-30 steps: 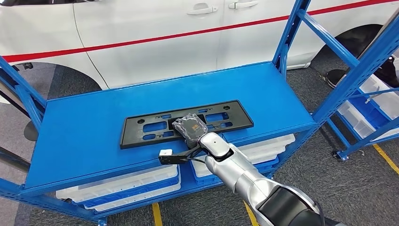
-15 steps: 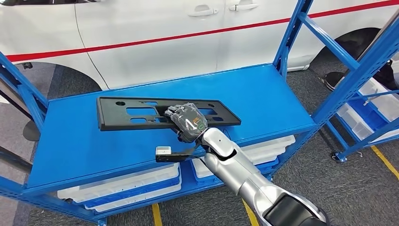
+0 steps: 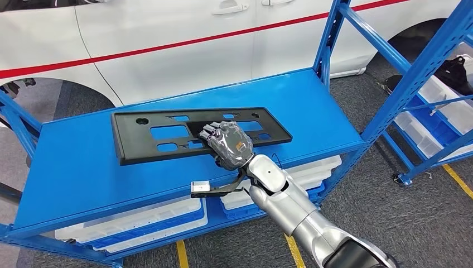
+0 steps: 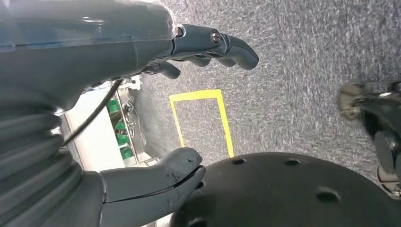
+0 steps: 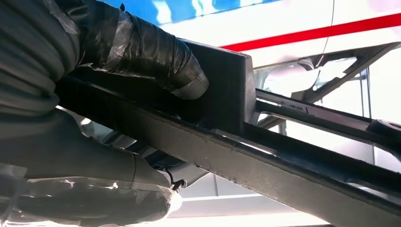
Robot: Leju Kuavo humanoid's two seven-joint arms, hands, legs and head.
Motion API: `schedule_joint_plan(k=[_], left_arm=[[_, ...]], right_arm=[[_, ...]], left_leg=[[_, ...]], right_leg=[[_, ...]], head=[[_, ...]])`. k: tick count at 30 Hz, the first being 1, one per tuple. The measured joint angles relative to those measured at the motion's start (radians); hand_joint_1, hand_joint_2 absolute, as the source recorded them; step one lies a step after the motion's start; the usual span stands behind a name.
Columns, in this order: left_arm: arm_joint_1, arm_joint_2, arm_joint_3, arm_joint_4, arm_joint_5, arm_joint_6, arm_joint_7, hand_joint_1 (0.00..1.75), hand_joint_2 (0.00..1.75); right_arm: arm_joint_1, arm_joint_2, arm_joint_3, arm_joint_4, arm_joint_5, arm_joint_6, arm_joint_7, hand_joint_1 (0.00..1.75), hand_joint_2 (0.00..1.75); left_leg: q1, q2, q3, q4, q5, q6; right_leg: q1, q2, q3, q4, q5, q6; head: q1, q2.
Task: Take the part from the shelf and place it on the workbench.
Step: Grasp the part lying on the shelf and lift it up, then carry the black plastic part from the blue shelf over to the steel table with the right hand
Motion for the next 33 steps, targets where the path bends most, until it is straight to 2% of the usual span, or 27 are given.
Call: schedule_joint_plan(k=[1, 2, 3, 5, 6, 7, 9, 11, 12, 13, 15, 16, 17, 18, 19, 20, 22, 23, 25, 26, 27, 28, 29, 30, 31, 32, 33], left_arm=[[0.0, 0.0, 0.0, 0.0, 0.0, 0.0, 0.0, 0.0, 1.75], [0.001, 0.0, 0.0, 0.0, 0.0, -0.001, 0.0, 0.0, 1.75], [0.001, 0.0, 0.0, 0.0, 0.0, -0.001, 0.0, 0.0, 1.75], [0.0, 0.0, 0.0, 0.0, 0.0, -0.002, -0.001, 0.0, 1.75], [-0.001, 0.001, 0.0, 0.0, 0.0, -0.002, -0.001, 0.0, 1.75], [-0.002, 0.002, 0.0, 0.001, 0.0, -0.002, -0.002, 0.0, 1.75], [-0.003, 0.002, 0.0, 0.001, 0.0, -0.002, -0.002, 0.0, 1.75], [-0.004, 0.002, 0.0, 0.001, 0.0, -0.002, -0.002, 0.0, 1.75], [-0.004, 0.001, 0.0, 0.001, 0.0, -0.002, -0.002, 0.0, 1.75], [-0.004, 0.001, 0.0, 0.001, 0.0, -0.003, -0.002, 0.0, 1.75], [-0.005, 0.001, 0.0, 0.001, 0.0, -0.003, -0.002, 0.0, 1.75], [-0.004, 0.001, 0.0, 0.001, 0.0, -0.003, -0.002, 0.0, 1.75], [-0.004, 0.001, 0.0, 0.001, 0.0, -0.003, -0.002, 0.0, 1.75], [-0.003, 0.0, 0.0, 0.001, 0.0, -0.003, -0.002, 0.0, 1.75], [-0.003, 0.0, 0.0, 0.001, 0.0, -0.003, -0.002, 0.0, 1.75], [-0.003, 0.0, 0.0, 0.001, 0.0, -0.003, -0.002, 0.0, 1.75], [-0.004, -0.001, 0.0, 0.001, 0.0, -0.004, -0.001, 0.0, 1.75], [-0.004, -0.001, 0.0, 0.001, 0.0, -0.006, 0.001, 0.0, 1.75], [-0.003, 0.001, 0.002, 0.001, 0.0, -0.01, 0.005, 0.0, 1.75], [-0.002, 0.003, 0.003, 0.001, 0.0, -0.012, 0.008, 0.0, 1.75], [-0.001, 0.005, 0.004, 0.001, 0.0, -0.014, 0.011, 0.0, 1.75], [0.001, 0.007, 0.005, 0.001, 0.0, -0.016, 0.013, 0.0, 1.75], [0.001, 0.008, 0.006, 0.001, 0.0, -0.017, 0.015, 0.0, 1.75], [0.002, 0.009, 0.006, 0.001, 0.0, -0.017, 0.017, 0.0, 1.75], [0.002, 0.009, 0.006, 0.001, 0.0, -0.017, 0.017, 0.0, 1.75], [0.002, 0.009, 0.006, 0.001, 0.0, -0.017, 0.018, 0.0, 1.75], [0.002, 0.01, 0.006, 0.001, 0.0, -0.016, 0.02, 0.0, 1.75]], right_arm=[[0.001, -0.002, 0.001, 0.0, 0.009, -0.004, 0.004, 1.75, 1.75], [0.002, -0.004, 0.001, 0.0, 0.015, -0.007, 0.007, 1.75, 1.75], [0.002, -0.006, 0.002, -0.001, 0.019, -0.009, 0.009, 1.75, 1.75], [0.002, -0.009, 0.002, -0.002, 0.023, -0.011, 0.009, 1.75, 1.75], [0.002, -0.01, 0.002, -0.003, 0.024, -0.012, 0.009, 1.75, 1.75], [0.002, -0.012, 0.002, -0.004, 0.026, -0.013, 0.009, 1.75, 1.75], [0.002, -0.013, 0.004, -0.006, 0.029, -0.015, 0.009, 1.75, 1.75], [0.002, -0.015, 0.007, -0.007, 0.031, -0.019, 0.009, 1.75, 1.75], [0.001, -0.017, 0.008, -0.008, 0.031, -0.021, 0.009, 1.75, 1.75], [0.001, -0.019, 0.008, -0.009, 0.031, -0.022, 0.009, 1.75, 1.75], [0.001, -0.023, 0.01, -0.01, 0.031, -0.024, 0.009, 1.75, 1.75], [0.002, -0.025, 0.01, -0.01, 0.031, -0.024, 0.01, 1.75, 1.75], [0.004, -0.027, 0.01, -0.01, 0.032, -0.024, 0.011, 1.75, 1.75], [0.004, -0.028, 0.011, -0.01, 0.034, -0.024, 0.014, 1.75, 1.75], [0.004, -0.029, 0.011, -0.01, 0.037, -0.024, 0.017, 1.75, 1.75], [0.003, -0.029, 0.013, -0.011, 0.04, -0.025, 0.019, 1.75, 1.75], [-0.001, -0.029, 0.018, -0.013, 0.046, -0.028, 0.021, 1.75, 1.75], [-0.003, -0.029, 0.022, -0.015, 0.049, -0.031, 0.021, 1.75, 1.75], [-0.006, -0.028, 0.035, -0.018, 0.054, -0.037, 0.02, 1.75, 1.75], [-0.009, -0.027, 0.043, -0.019, 0.057, -0.04, 0.021, 1.75, 1.75], [-0.011, -0.025, 0.052, -0.021, 0.06, -0.041, 0.023, 1.75, 1.75], [-0.014, -0.023, 0.062, -0.024, 0.062, -0.042, 0.025, 1.75, 1.75], [-0.016, -0.021, 0.07, -0.028, 0.062, -0.043, 0.026, 1.75, 1.75], [-0.017, -0.02, 0.076, -0.033, 0.062, -0.044, 0.027, 1.75, 1.75], [-0.016, -0.02, 0.081, -0.039, 0.061, -0.044, 0.027, 1.75, 1.75], [-0.015, -0.02, 0.084, -0.045, 0.06, -0.044, 0.027, 1.75, 1.75], [-0.013, -0.02, 0.086, -0.051, 0.058, -0.044, 0.027, 1.75, 1.75]], left_leg=[[0.0, 0.0, -0.02, 0.052, -0.019, -0.001], [0.0, 0.0, -0.026, 0.074, -0.02, 0.0], [-0.001, 0.0, -0.011, 0.055, 0.0, 0.004], [-0.005, 0.0, 0.065, -0.078, 0.06, 0.018], [-0.008, 0.0, 0.101, -0.143, 0.083, 0.024], [-0.013, -0.001, 0.123, -0.188, 0.098, 0.028], [-0.02, -0.001, 0.126, -0.21, 0.111, 0.032], [-0.018, 0.0, 0.116, -0.223, 0.133, 0.042], [-0.015, 0.002, 0.108, -0.229, 0.147, 0.051], [-0.012, 0.004, 0.098, -0.234, 0.163, 0.058], [-0.013, 0.006, 0.069, -0.233, 0.186, 0.066], [-0.014, 0.006, 0.053, -0.231, 0.197, 0.065], [-0.015, 0.006, 0.036, -0.228, 0.207, 0.064], [-0.015, 0.006, 0.02, -0.223, 0.216, 0.063], [-0.015, 0.006, 0.005, -0.218, 0.223, 0.06], [-0.015, 0.006, -0.008, -0.21, 0.228, 0.058], [-0.017, 0.006, -0.03, -0.196, 0.238, 0.049], [-0.018, 0.006, -0.036, -0.192, 0.244, 0.043], [-0.019, 0.005, -0.041, -0.193, 0.258, 0.031], [-0.018, 0.004, -0.045, -0.19, 0.257, 0.025], [-0.017, 0.002, -0.052, -0.177, 0.239, 0.019], [-0.016, 0.0, -0.064, -0.147, 0.203, 0.013], [-0.013, -0.001, -0.079, -0.099, 0.154, 0.008], [-0.011, -0.001, -0.096, -0.038, 0.103, 0.003], [-0.008, -0.001, -0.109, 0.024, 0.068, -0.002], [-0.006, -0.001, -0.112, 0.069, 0.057, -0.006], [-0.004, 0.0, -0.101, 0.086, 0.068, -0.009]], right_leg=[[0.003, -0.001, -0.006, 0.001, 0.004, -0.002], [0.005, -0.001, -0.012, 0.001, 0.009, -0.003], [0.008, -0.001, -0.017, 0.001, 0.014, -0.003], [0.011, -0.001, -0.026, 0.002, 0.025, 0.0], [0.012, 0.0, -0.028, 0.001, 0.032, 0.004], [0.011, -0.001, -0.029, -0.001, 0.039, 0.01], [0.008, -0.002, -0.03, -0.009, 0.056, 0.024], [0.007, -0.001, -0.034, -0.013, 0.06, 0.037], [0.008, -0.001, -0.041, 0.0, 0.039, 0.041], [0.008, 0.0, -0.053, 0.032, 0.0, 0.045], [0.007, 0.001, -0.085, 0.15, -0.1, 0.051], [0.006, 0.001, -0.097, 0.212, -0.13, 0.054], [0.006, 0.001, -0.097, 0.253, -0.138, 0.057], [0.006, 0.0, -0.081, 0.26, -0.125, 0.058], [0.006, 0.0, -0.046, 0.23, -0.1, 0.057], [0.006, 0.0, 0.003, 0.17, -0.082, 0.055], [0.01, 0.001, 0.094, 0.042, -0.083, 0.045], [0.013, 0.001, 0.117, 0.003, -0.092, 0.038], [0.016, 0.001, 0.116, -0.014, -0.09, 0.023], [0.014, -0.001, 0.111, -0.018, -0.081, 0.016], [0.011, -0.003, 0.103, -0.021, -0.071, 0.006], [0.008, -0.005, 0.093, -0.024, -0.059, -0.002], [0.007, -0.006, 0.081, -0.025, -0.047, -0.008], [0.007, -0.007, 0.067, -0.025, -0.036, -0.011], [0.007, -0.007, 0.052, -0.024, -0.024, -0.011], [0.007, -0.008, 0.036, -0.023, -0.013, -0.009], [0.007, -0.009, 0.021, -0.022, -0.002, -0.007]], head=[[0.0, 0.0], [0.0, 0.0], [0.0, 0.0], [0.0, 0.0], [0.0, 0.0], [0.0, 0.0], [0.0, 0.0], [0.0, 0.0], [0.001, 0.0], [0.001, 0.0], [0.001, 0.0], [0.001, 0.0], [0.001, 0.0], [0.001, 0.0], [0.001, 0.0], [0.001, 0.0], [0.001, 0.0], [0.001, 0.0], [0.0, 0.0], [0.001, 0.0], [0.0, 0.0], [0.0, 0.0], [0.0, 0.0], [-0.001, 0.0], [0.0, 0.0], [0.0, 0.0], [0.0, 0.0]])
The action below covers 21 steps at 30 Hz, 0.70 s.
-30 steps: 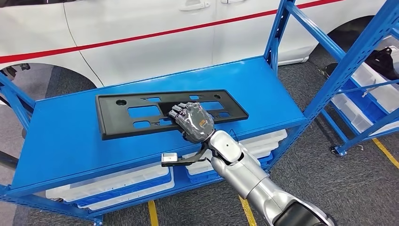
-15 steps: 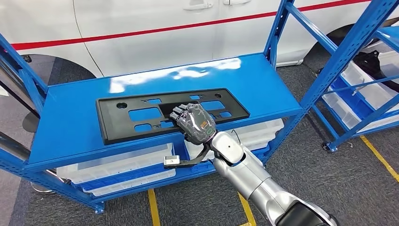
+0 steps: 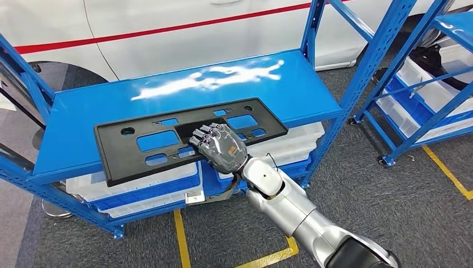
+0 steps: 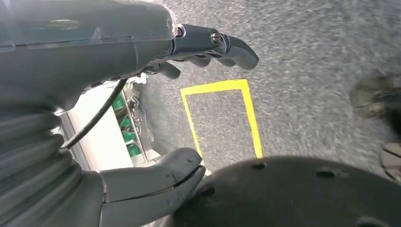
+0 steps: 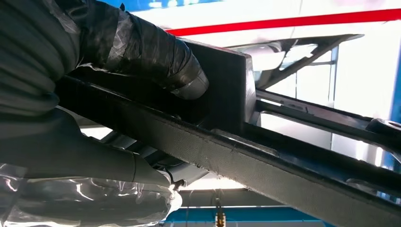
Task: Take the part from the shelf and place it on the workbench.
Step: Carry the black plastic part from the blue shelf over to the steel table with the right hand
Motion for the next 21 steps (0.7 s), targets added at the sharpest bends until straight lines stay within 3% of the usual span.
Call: schedule_joint_plan(k=[1, 2, 3, 5, 6, 8, 9, 10, 11, 13, 14, 15, 16, 18, 20, 21], left_arm=[[0.0, 0.001, 0.0, 0.0, 0.0, 0.002, 0.002, 0.0, 1.75], [0.0, 0.001, -0.001, 0.0, -0.001, 0.005, 0.003, 0.0, 1.75], [-0.001, 0.002, -0.002, 0.0, -0.001, 0.007, 0.004, 0.0, 1.75], [-0.002, 0.003, -0.004, 0.0, -0.001, 0.012, 0.005, 0.0, 1.75], [-0.003, 0.003, -0.005, 0.0, -0.002, 0.013, 0.005, 0.0, 1.75], [-0.002, 0.003, -0.006, 0.0, -0.002, 0.014, 0.006, 0.0, 1.75], [-0.002, 0.002, -0.006, 0.0, -0.002, 0.014, 0.006, 0.0, 1.75], [-0.002, 0.002, -0.006, 0.0, -0.002, 0.015, 0.006, 0.0, 1.75], [-0.002, 0.001, -0.007, 0.0, -0.002, 0.015, 0.006, 0.0, 1.75], [-0.002, 0.001, -0.008, 0.0, -0.002, 0.017, 0.006, 0.0, 1.75], [-0.002, 0.001, -0.008, 0.0, -0.002, 0.017, 0.006, 0.0, 1.75], [-0.002, 0.001, -0.009, 0.0, -0.001, 0.018, 0.006, 0.0, 1.75], [-0.002, 0.001, -0.009, 0.0, -0.001, 0.018, 0.006, 0.0, 1.75], [-0.002, -0.001, -0.012, 0.0, -0.001, 0.017, 0.006, 0.0, 1.75], [-0.002, -0.004, -0.013, 0.0, -0.001, 0.017, 0.006, 0.0, 1.75], [-0.002, -0.005, -0.014, 0.0, -0.001, 0.017, 0.006, 0.0, 1.75]], right_arm=[[0.002, -0.001, 0.002, -0.007, -0.001, 0.0, 0.0, 1.75, 1.75], [0.004, -0.003, 0.003, -0.016, -0.003, 0.0, 0.001, 1.75, 1.75], [0.006, -0.006, 0.004, -0.026, -0.004, 0.0, 0.002, 1.75, 1.75], [0.007, -0.013, 0.005, -0.045, -0.008, 0.0, 0.004, 1.75, 1.75], [0.007, -0.016, 0.005, -0.053, -0.009, 0.001, 0.005, 1.75, 1.75], [0.008, -0.021, 0.005, -0.061, -0.01, 0.001, 0.007, 1.75, 1.75], [0.009, -0.024, 0.006, -0.063, -0.01, 0.002, 0.007, 1.75, 1.75], [0.009, -0.028, 0.006, -0.064, -0.01, 0.002, 0.007, 1.75, 1.75], [0.009, -0.032, 0.007, -0.065, -0.01, 0.002, 0.007, 1.75, 1.75], [0.009, -0.037, 0.007, -0.067, -0.01, 0.003, 0.008, 1.75, 1.75], [0.009, -0.039, 0.008, -0.067, -0.009, 0.004, 0.009, 1.75, 1.75], [0.009, -0.04, 0.008, -0.068, -0.009, 0.005, 0.01, 1.75, 1.75], [0.009, -0.041, 0.009, -0.068, -0.009, 0.006, 0.01, 1.75, 1.75], [0.008, -0.042, 0.01, -0.069, -0.008, 0.007, 0.011, 1.75, 1.75], [0.005, -0.042, 0.01, -0.073, -0.008, 0.008, 0.012, 1.75, 1.75], [0.003, -0.042, 0.011, -0.075, -0.008, 0.008, 0.012, 1.75, 1.75]], left_leg=[[0.002, 0.0, 0.028, -0.016, 0.027, -0.002], [0.004, 0.0, 0.072, -0.066, 0.054, -0.002], [0.006, -0.001, 0.126, -0.137, 0.064, -0.002], [0.003, -0.005, 0.208, -0.261, 0.052, 0.006], [-0.001, -0.007, 0.222, -0.291, 0.042, 0.012], [-0.003, -0.007, 0.212, -0.301, 0.055, 0.028], [-0.002, -0.004, 0.204, -0.302, 0.066, 0.037], [-0.001, -0.002, 0.194, -0.305, 0.079, 0.047], [0.0, 0.001, 0.181, -0.306, 0.093, 0.056], [-0.004, 0.003, 0.148, -0.304, 0.121, 0.065], [-0.006, 0.003, 0.129, -0.302, 0.134, 0.066], [-0.008, 0.003, 0.111, -0.3, 0.145, 0.065], [-0.009, 0.003, 0.093, -0.296, 0.156, 0.064], [-0.012, 0.003, 0.063, -0.288, 0.175, 0.06], [-0.014, 0.003, 0.047, -0.283, 0.192, 0.051], [-0.013, 0.003, 0.044, -0.284, 0.201, 0.045]], right_leg=[[-0.001, -0.001, -0.015, 0.002, 0.011, 0.003], [-0.002, -0.001, -0.03, 0.004, 0.021, 0.007], [-0.002, -0.001, -0.042, 0.008, 0.03, 0.012], [-0.001, -0.001, -0.056, 0.012, 0.049, 0.025], [0.0, -0.001, -0.058, 0.009, 0.059, 0.032], [-0.001, 0.0, -0.059, 0.001, 0.076, 0.046], [-0.003, 0.001, -0.065, 0.007, 0.064, 0.051], [-0.004, 0.003, -0.074, 0.029, 0.032, 0.055], [-0.006, 0.005, -0.089, 0.073, -0.02, 0.057], [-0.007, 0.006, -0.119, 0.203, -0.121, 0.061], [-0.007, 0.006, -0.126, 0.262, -0.141, 0.062], [-0.006, 0.007, -0.119, 0.293, -0.135, 0.062], [-0.006, 0.007, -0.095, 0.289, -0.112, 0.06], [-0.001, 0.007, 0.004, 0.185, -0.079, 0.048], [0.006, 0.006, 0.102, 0.048, -0.097, 0.035], [0.01, 0.006, 0.125, 0.009, -0.11, 0.03]], head=[[0.0, 0.0], [0.0, 0.0], [0.0, 0.0], [0.0, 0.0], [0.0, 0.0], [0.0, 0.0], [0.0, 0.0], [0.001, 0.0], [0.001, 0.0], [0.001, 0.0], [0.001, 0.0], [0.0, 0.0], [0.001, 0.0], [0.001, 0.0], [0.0, 0.0], [0.0, 0.0]])
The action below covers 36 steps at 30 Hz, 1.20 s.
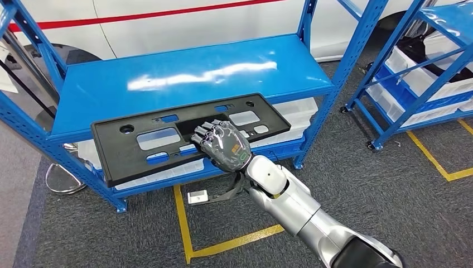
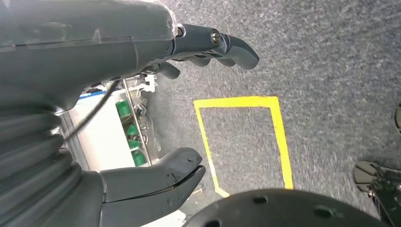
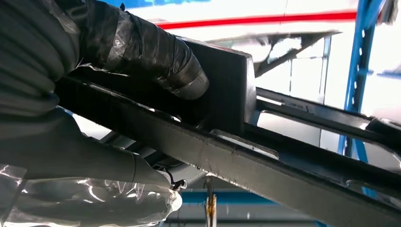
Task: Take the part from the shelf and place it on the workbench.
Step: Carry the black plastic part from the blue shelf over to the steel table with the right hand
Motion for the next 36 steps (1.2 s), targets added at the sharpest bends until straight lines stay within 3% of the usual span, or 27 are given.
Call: schedule_joint_plan(k=[2, 3, 4, 5, 7, 8, 9, 10, 12, 14, 15, 17, 18, 19, 21, 23, 24, 25, 26, 27, 28, 30, 31, 33, 34, 36], left_arm=[[0.001, 0.0, -0.001, 0.0, 0.0, 0.0, 0.0, 0.0, 1.75], [0.002, 0.0, -0.001, 0.0, 0.0, 0.0, 0.0, 0.0, 1.75], [0.003, 0.001, -0.001, 0.0, 0.001, 0.0, 0.0, 0.0, 1.75], [0.004, 0.001, -0.002, 0.0, 0.001, 0.0, 0.0, 0.0, 1.75], [0.005, 0.0, -0.003, 0.0, 0.001, 0.0, 0.0, 0.0, 1.75], [0.005, 0.0, -0.004, 0.0, 0.001, 0.0, -0.001, 0.0, 1.75], [0.005, 0.0, -0.004, 0.0, 0.001, -0.001, -0.001, 0.0, 1.75], [0.005, 0.001, -0.004, 0.0, 0.001, -0.001, -0.002, 0.0, 1.75], [0.004, 0.001, -0.004, 0.0, 0.001, -0.002, -0.005, 0.0, 1.75], [0.001, 0.001, -0.004, 0.0, 0.001, -0.002, -0.008, 0.0, 1.75], [0.001, 0.001, -0.004, 0.0, 0.001, -0.002, -0.009, 0.0, 1.75], [0.001, 0.0, -0.004, 0.0, 0.001, -0.002, -0.01, 0.0, 1.75], [0.001, -0.001, -0.004, 0.0, 0.001, -0.003, -0.01, 0.0, 1.75], [0.001, -0.002, -0.004, 0.0, 0.001, -0.003, -0.01, 0.0, 1.75], [0.0, -0.003, -0.004, 0.0, 0.001, -0.002, -0.01, 0.0, 1.75], [0.001, -0.003, -0.004, 0.0, 0.001, -0.001, -0.01, 0.0, 1.75], [0.001, -0.003, -0.004, 0.0, 0.001, -0.001, -0.01, 0.0, 1.75], [0.001, -0.004, -0.004, 0.0, 0.001, -0.001, -0.01, 0.0, 1.75], [0.002, -0.004, -0.004, 0.0, 0.001, -0.001, -0.011, 0.0, 1.75], [0.002, -0.004, -0.004, 0.0, 0.001, -0.001, -0.011, 0.0, 1.75], [0.002, -0.005, -0.004, 0.0, 0.001, -0.001, -0.011, 0.0, 1.75], [0.002, -0.006, -0.004, 0.0, 0.001, -0.001, -0.012, 0.0, 1.75], [0.002, -0.006, -0.004, 0.0, 0.001, -0.001, -0.013, 0.0, 1.75], [0.004, -0.006, -0.004, 0.0, 0.001, 0.0, -0.014, 0.0, 1.75], [0.004, -0.006, -0.003, 0.0, 0.001, 0.001, -0.014, 0.0, 1.75], [0.007, -0.006, -0.002, 0.0, 0.001, 0.003, -0.016, 0.0, 1.75]], right_arm=[[-0.002, 0.0, 0.0, -0.001, 0.0, 0.0, 0.0, 1.75, 1.75], [-0.003, 0.0, 0.0, -0.001, 0.0, 0.001, 0.0, 1.75, 1.75], [-0.004, 0.0, 0.0, -0.001, 0.001, 0.002, -0.001, 1.75, 1.75], [-0.005, 0.0, 0.0, -0.001, 0.002, 0.002, -0.001, 1.75, 1.75], [-0.006, -0.001, 0.0, -0.001, 0.004, 0.006, -0.001, 1.75, 1.75], [-0.006, -0.001, 0.0, -0.001, 0.005, 0.008, -0.001, 1.75, 1.75], [-0.006, -0.001, 0.0, -0.001, 0.006, 0.01, -0.001, 1.75, 1.75], [-0.006, -0.001, 0.0, -0.001, 0.007, 0.012, -0.001, 1.75, 1.75], [-0.007, -0.001, 0.0, -0.002, 0.008, 0.015, -0.001, 1.75, 1.75], [-0.01, -0.003, 0.0, -0.004, 0.009, 0.017, 0.0, 1.75, 1.75], [-0.012, -0.004, 0.0, -0.006, 0.009, 0.018, 0.0, 1.75, 1.75], [-0.016, -0.005, 0.0, -0.008, 0.009, 0.021, 0.0, 1.75, 1.75], [-0.017, -0.007, 0.0, -0.008, 0.008, 0.023, 0.0, 1.75, 1.75], [-0.018, -0.01, 0.0, -0.008, 0.008, 0.024, 0.0, 1.75, 1.75], [-0.018, -0.015, 0.0, -0.008, 0.005, 0.026, 0.0, 1.75, 1.75], [-0.018, -0.019, 0.0, -0.008, 0.002, 0.027, 0.0, 1.75, 1.75], [-0.018, -0.02, 0.0, -0.008, 0.0, 0.027, -0.001, 1.75, 1.75], [-0.017, -0.021, 0.0, -0.008, 0.0, 0.028, -0.001, 1.75, 1.75], [-0.018, -0.022, 0.0, -0.007, -0.001, 0.028, -0.001, 1.75, 1.75], [-0.018, -0.022, 0.0, -0.007, -0.001, 0.029, -0.001, 1.75, 1.75], [-0.02, -0.022, 0.0, -0.007, -0.001, 0.03, -0.001, 1.75, 1.75], [-0.026, -0.023, 0.0, -0.008, -0.002, 0.031, -0.001, 1.75, 1.75], [-0.029, -0.023, 0.0, -0.009, -0.002, 0.031, -0.001, 1.75, 1.75], [-0.032, -0.024, 0.0, -0.009, -0.002, 0.033, -0.001, 1.75, 1.75], [-0.033, -0.025, 0.0, -0.009, -0.002, 0.034, -0.001, 1.75, 1.75], [-0.034, -0.024, 0.0, -0.009, -0.002, 0.036, -0.001, 1.75, 1.75]], left_leg=[[0.001, 0.0, -0.003, -0.009, 0.019, -0.013], [0.002, -0.001, -0.009, -0.006, 0.014, -0.018], [0.002, -0.002, -0.019, 0.011, -0.012, -0.023], [0.003, -0.003, -0.034, 0.047, -0.055, -0.028], [0.009, -0.003, -0.066, 0.17, -0.158, -0.038], [0.011, -0.003, -0.075, 0.231, -0.183, -0.043], [0.012, -0.003, -0.073, 0.271, -0.184, -0.047], [0.014, -0.003, -0.055, 0.278, -0.163, -0.049], [0.018, -0.003, 0.032, 0.195, -0.117, -0.051], [0.015, -0.006, 0.134, 0.055, -0.129, -0.045], [0.013, -0.008, 0.161, 0.009, -0.143, -0.039], [0.009, -0.011, 0.16, -0.015, -0.141, -0.024], [0.011, -0.01, 0.154, -0.02, -0.13, -0.016], [0.012, -0.007, 0.146, -0.021, -0.118, -0.006], [0.015, -0.003, 0.122, -0.024, -0.091, 0.009], [0.013, -0.002, 0.091, -0.022, -0.068, 0.013], [0.012, -0.002, 0.075, -0.02, -0.057, 0.012], [0.011, -0.002, 0.059, -0.018, -0.047, 0.01], [0.011, -0.002, 0.044, -0.014, -0.038, 0.008], [0.011, -0.002, 0.03, -0.01, -0.031, 0.005], [0.011, -0.002, 0.017, -0.006, -0.024, 0.001], [0.009, -0.002, 0.001, 0.0, -0.01, -0.01], [0.008, -0.002, -0.003, -0.002, -0.001, -0.016], [0.007, -0.004, -0.008, -0.006, 0.014, -0.028], [0.008, -0.006, -0.014, -0.001, 0.006, -0.033], [0.009, -0.008, -0.037, 0.059, -0.058, -0.044]], right_leg=[[0.002, -0.001, -0.002, -0.018, 0.012, -0.009], [-0.001, -0.003, -0.01, -0.023, 0.024, -0.017], [-0.005, -0.005, -0.021, -0.027, 0.038, -0.026], [-0.008, -0.008, -0.035, -0.03, 0.053, -0.033], [-0.009, -0.009, -0.068, -0.029, 0.08, -0.038], [-0.009, -0.009, -0.086, -0.027, 0.093, -0.037], [-0.009, -0.009, -0.105, -0.023, 0.105, -0.035], [-0.01, -0.009, -0.124, -0.019, 0.117, -0.032], [-0.011, -0.009, -0.159, -0.008, 0.137, -0.025], [-0.01, -0.009, -0.18, 0.0, 0.156, -0.014], [-0.01, -0.01, -0.185, 0.0, 0.165, -0.007], [-0.01, -0.009, -0.188, -0.008, 0.187, 0.006], [-0.011, -0.007, -0.192, -0.007, 0.184, 0.011], [-0.012, -0.005, -0.2, 0.005, 0.164, 0.016], [-0.015, -0.001, -0.228, 0.091, 0.067, 0.022], [-0.015, 0.0, -0.254, 0.222, -0.021, 0.027], [-0.015, 0.0, -0.256, 0.269, -0.032, 0.028], [-0.015, 0.0, -0.242, 0.285, -0.021, 0.028], [-0.016, 0.0, -0.211, 0.267, 0.004, 0.028], [-0.016, 0.0, -0.164, 0.217, 0.03, 0.026], [-0.016, 0.001, -0.114, 0.15, 0.036, 0.023], [-0.012, 0.004, -0.042, 0.035, 0.023, 0.015], [-0.009, 0.005, -0.03, 0.007, 0.012, 0.01], [-0.008, 0.005, -0.034, -0.004, 0.021, -0.003], [-0.01, 0.003, -0.039, -0.007, 0.029, -0.011], [-0.014, -0.002, -0.054, -0.012, 0.048, -0.031]], head=[[0.0, 0.0], [0.0, 0.0], [0.0, 0.0], [0.0, 0.0], [-0.001, 0.0], [0.0, 0.0], [-0.001, 0.0], [-0.001, 0.0], [-0.001, 0.0], [-0.001, 0.0], [0.0, 0.0], [0.0, 0.0], [0.0, 0.0], [0.001, 0.0], [0.001, 0.0], [0.001, 0.0], [0.001, 0.0], [0.001, 0.0], [0.001, 0.0], [0.001, 0.0], [0.001, 0.0], [0.001, 0.0], [0.0, 0.0], [0.0, 0.0], [0.0, 0.0], [0.0, 0.0]])
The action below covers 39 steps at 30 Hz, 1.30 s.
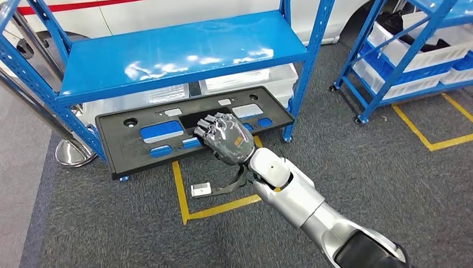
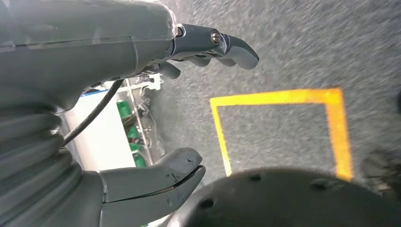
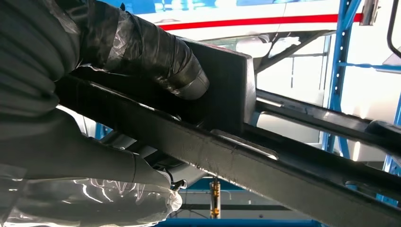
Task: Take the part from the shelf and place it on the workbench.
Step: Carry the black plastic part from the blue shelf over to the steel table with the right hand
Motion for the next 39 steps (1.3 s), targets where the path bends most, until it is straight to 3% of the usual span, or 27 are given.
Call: schedule_joint_plan(k=[2, 3, 5, 8, 13, 14, 17, 18, 21, 22, 23, 25, 26, 28, 29, 31, 32, 33, 35, 36, 37, 38, 39], left_arm=[[0.001, -0.001, 0.001, 0.0, 0.0, 0.001, 0.0, 0.0, 1.75], [0.001, -0.001, 0.002, 0.0, 0.0, 0.001, 0.0, 0.0, 1.75], [0.001, -0.001, 0.002, 0.0, 0.0, 0.001, 0.0, 0.0, 1.75], [0.001, -0.001, 0.002, 0.0, 0.0, 0.002, 0.0, 0.0, 1.75], [0.0, -0.001, 0.002, 0.0, 0.0, 0.002, 0.0, 0.0, 1.75], [0.0, -0.001, 0.002, 0.0, 0.0, 0.002, 0.0, 0.0, 1.75], [-0.002, 0.002, 0.003, 0.001, 0.0, 0.003, 0.0, 0.0, 1.75], [-0.003, 0.001, 0.005, 0.002, 0.0, 0.003, -0.001, 0.0, 1.75], [-0.004, -0.005, 0.012, 0.002, 0.0, 0.003, -0.001, 0.0, 1.75], [-0.005, -0.005, 0.012, 0.002, 0.0, 0.003, -0.001, 0.0, 1.75], [-0.005, -0.006, 0.013, 0.002, 0.0, 0.003, -0.001, 0.0, 1.75], [-0.005, -0.008, 0.013, 0.002, 0.0, 0.002, -0.001, 0.0, 1.75], [-0.005, -0.008, 0.014, 0.002, 0.0, 0.002, -0.001, 0.0, 1.75], [-0.005, -0.009, 0.014, 0.002, 0.0, 0.002, -0.002, 0.0, 1.75], [-0.005, -0.008, 0.014, 0.002, 0.0, 0.002, -0.002, 0.0, 1.75], [-0.002, -0.008, 0.014, 0.002, 0.0, 0.002, -0.003, 0.0, 1.75], [-0.001, -0.008, 0.015, 0.002, 0.0, 0.003, -0.003, 0.0, 1.75], [0.001, -0.008, 0.015, 0.002, 0.0, 0.003, -0.004, 0.0, 1.75], [0.002, -0.008, 0.015, 0.002, 0.0, 0.003, -0.003, 0.0, 1.75], [0.002, -0.008, 0.015, 0.002, 0.0, 0.003, -0.003, 0.0, 1.75], [0.002, -0.008, 0.015, 0.002, 0.0, 0.003, -0.003, 0.0, 1.75], [0.001, -0.008, 0.015, 0.002, 0.0, 0.003, -0.004, 0.0, 1.75], [0.001, -0.008, 0.015, 0.002, 0.0, 0.003, -0.004, 0.0, 1.75]], right_arm=[[-0.001, 0.0, 0.0, 0.0, 0.0, 0.003, 0.0, 1.75, 1.75], [-0.001, 0.0, 0.0, 0.0, -0.001, 0.005, 0.001, 1.75, 1.75], [-0.001, 0.0, 0.0, 0.0, -0.004, 0.013, 0.002, 1.75, 1.75], [-0.001, 0.0, 0.0, -0.001, -0.006, 0.019, 0.004, 1.75, 1.75], [-0.002, 0.0, 0.0, -0.001, -0.006, 0.02, 0.005, 1.75, 1.75], [-0.002, 0.0, -0.001, -0.001, -0.006, 0.02, 0.005, 1.75, 1.75], [-0.002, 0.0, -0.002, -0.005, -0.008, 0.026, 0.005, 1.75, 1.75], [-0.003, 0.001, -0.004, -0.007, -0.011, 0.033, 0.006, 1.75, 1.75], [-0.004, 0.0, -0.009, -0.009, -0.018, 0.053, 0.007, 1.75, 1.75], [-0.003, 0.0, -0.009, -0.009, -0.018, 0.056, 0.007, 1.75, 1.75], [-0.003, 0.0, -0.009, -0.009, -0.019, 0.059, 0.007, 1.75, 1.75], [-0.005, 0.0, -0.009, -0.009, -0.019, 0.063, 0.007, 1.75, 1.75], [-0.006, 0.001, -0.009, -0.01, -0.019, 0.064, 0.007, 1.75, 1.75], [-0.008, 0.002, -0.01, -0.014, -0.02, 0.066, 0.007, 1.75, 1.75], [-0.009, 0.003, -0.01, -0.016, -0.02, 0.066, 0.007, 1.75, 1.75], [-0.01, 0.003, -0.011, -0.017, -0.02, 0.068, 0.007, 1.75, 1.75], [-0.011, 0.004, -0.011, -0.016, -0.02, 0.068, 0.007, 1.75, 1.75], [-0.012, 0.005, -0.011, -0.016, -0.02, 0.069, 0.007, 1.75, 1.75], [-0.013, 0.008, -0.011, -0.016, -0.02, 0.07, 0.007, 1.75, 1.75], [-0.013, 0.009, -0.011, -0.017, -0.02, 0.071, 0.007, 1.75, 1.75], [-0.013, 0.009, -0.011, -0.016, -0.02, 0.073, 0.007, 1.75, 1.75], [-0.013, 0.009, -0.011, -0.016, -0.021, 0.075, 0.007, 1.75, 1.75], [-0.013, 0.009, -0.011, -0.016, -0.021, 0.077, 0.007, 1.75, 1.75]], left_leg=[[0.001, 0.0, -0.032, 0.126, -0.093, -0.007], [0.001, 0.0, -0.042, 0.185, -0.12, -0.009], [0.001, 0.0, -0.023, 0.222, -0.117, -0.007], [0.0, 0.0, 0.022, 0.178, -0.082, -0.001], [-0.001, 0.0, 0.033, 0.164, -0.077, 0.001], [-0.002, 0.0, 0.054, 0.134, -0.068, 0.005], [-0.012, -0.001, 0.17, -0.043, -0.062, 0.031], [-0.012, 0.002, 0.18, -0.088, -0.046, 0.043], [-0.003, 0.011, 0.124, -0.119, 0.029, 0.059], [-0.002, 0.012, 0.107, -0.114, 0.039, 0.056], [0.0, 0.012, 0.089, -0.108, 0.048, 0.053], [0.006, 0.013, 0.051, -0.087, 0.064, 0.042], [0.007, 0.012, 0.032, -0.075, 0.071, 0.035], [0.007, 0.011, 0.011, -0.06, 0.085, 0.021], [0.006, 0.01, 0.006, -0.059, 0.095, 0.015], [0.007, 0.009, 0.0, -0.063, 0.109, 0.003], [0.009, 0.008, -0.007, -0.055, 0.092, -0.001], [0.011, 0.008, -0.018, -0.029, 0.053, -0.005], [0.012, 0.007, -0.043, 0.078, -0.061, -0.01], [0.012, 0.007, -0.052, 0.144, -0.102, -0.011], [0.012, 0.007, -0.053, 0.197, -0.117, -0.011], [0.011, 0.007, -0.042, 0.229, -0.108, -0.01], [0.011, 0.007, -0.016, 0.226, -0.082, -0.007]], right_leg=[[0.004, -0.002, -0.02, 0.001, 0.017, -0.01], [0.007, -0.003, -0.031, 0.003, 0.025, -0.012], [0.012, -0.004, -0.053, 0.008, 0.039, -0.013], [0.015, -0.004, -0.067, 0.011, 0.048, -0.013], [0.016, -0.004, -0.068, 0.011, 0.049, -0.013], [0.017, -0.004, -0.071, 0.012, 0.052, -0.013], [0.019, -0.004, -0.084, 0.011, 0.072, -0.003], [0.018, -0.002, -0.098, 0.037, 0.045, 0.008], [0.008, 0.006, -0.148, 0.213, -0.095, 0.04], [0.004, 0.006, -0.149, 0.256, -0.1, 0.045], [0.0, 0.005, -0.136, 0.273, -0.082, 0.05], [-0.01, 0.005, -0.066, 0.212, -0.026, 0.06], [-0.011, 0.006, -0.016, 0.146, -0.025, 0.064], [-0.007, 0.008, 0.051, 0.041, -0.057, 0.055], [-0.003, 0.01, 0.06, 0.019, -0.069, 0.046], [-0.003, 0.007, 0.042, 0.017, -0.055, 0.024], [-0.003, 0.005, 0.031, 0.018, -0.043, 0.013], [-0.004, 0.002, 0.017, 0.017, -0.029, 0.003], [-0.002, 0.001, -0.014, 0.017, 0.0, -0.009], [0.0, 0.0, -0.032, 0.019, 0.014, -0.011], [0.003, 0.0, -0.051, 0.021, 0.027, -0.012], [0.006, 0.0, -0.071, 0.024, 0.041, -0.012], [0.008, 0.0, -0.09, 0.026, 0.054, -0.011]], head=[[0.0, 0.0], [0.0, 0.0], [0.0, 0.0], [0.0, 0.0], [0.0, 0.0], [0.0, 0.0], [0.0, 0.0], [0.001, 0.0], [0.002, 0.0], [0.002, 0.0], [0.002, 0.0], [0.002, 0.0], [0.002, 0.0], [0.002, 0.0], [0.002, 0.0], [0.002, 0.0], [0.001, 0.0], [0.001, 0.0], [0.0, 0.0], [0.0, 0.0], [0.0, 0.0], [0.0, 0.0], [0.0, 0.0]])
